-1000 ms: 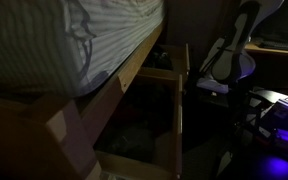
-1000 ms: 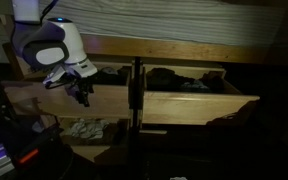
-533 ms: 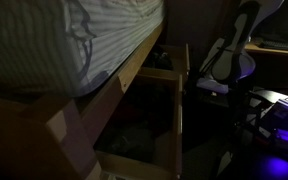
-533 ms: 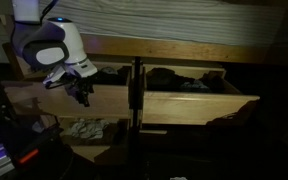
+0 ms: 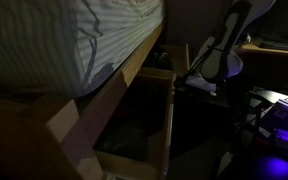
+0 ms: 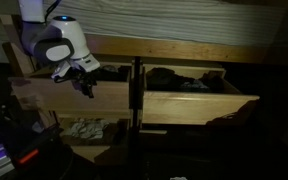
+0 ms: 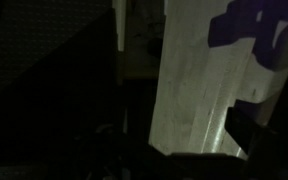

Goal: Close the drawer on the left

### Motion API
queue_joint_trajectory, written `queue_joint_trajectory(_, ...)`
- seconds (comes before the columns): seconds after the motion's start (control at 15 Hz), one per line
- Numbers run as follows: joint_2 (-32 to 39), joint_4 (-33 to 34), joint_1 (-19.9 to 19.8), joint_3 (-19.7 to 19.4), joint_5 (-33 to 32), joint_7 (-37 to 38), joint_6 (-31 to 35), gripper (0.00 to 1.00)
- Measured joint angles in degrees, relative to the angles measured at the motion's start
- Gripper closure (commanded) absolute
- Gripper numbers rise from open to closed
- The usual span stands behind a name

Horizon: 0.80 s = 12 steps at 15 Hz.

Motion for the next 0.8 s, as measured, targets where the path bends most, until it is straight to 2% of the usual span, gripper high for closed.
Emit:
queue_joint_trajectory(0.27,2.09,14.29,9.68,-0.85,4.82,1.71,-0.11,0.0)
queue_joint_trajectory(0.47,5.1,22.6,16.87,-3.67,8.03,1.78,-0.21,0.0)
queue_joint_trajectory(0.6,5.7,22.92,18.15,-4.82,9.5,1.42,-1.11,0.0)
queue_joint_trajectory(0.8,2.78,17.23,22.89,-13.41,15.59,0.22,-4.95,0.0)
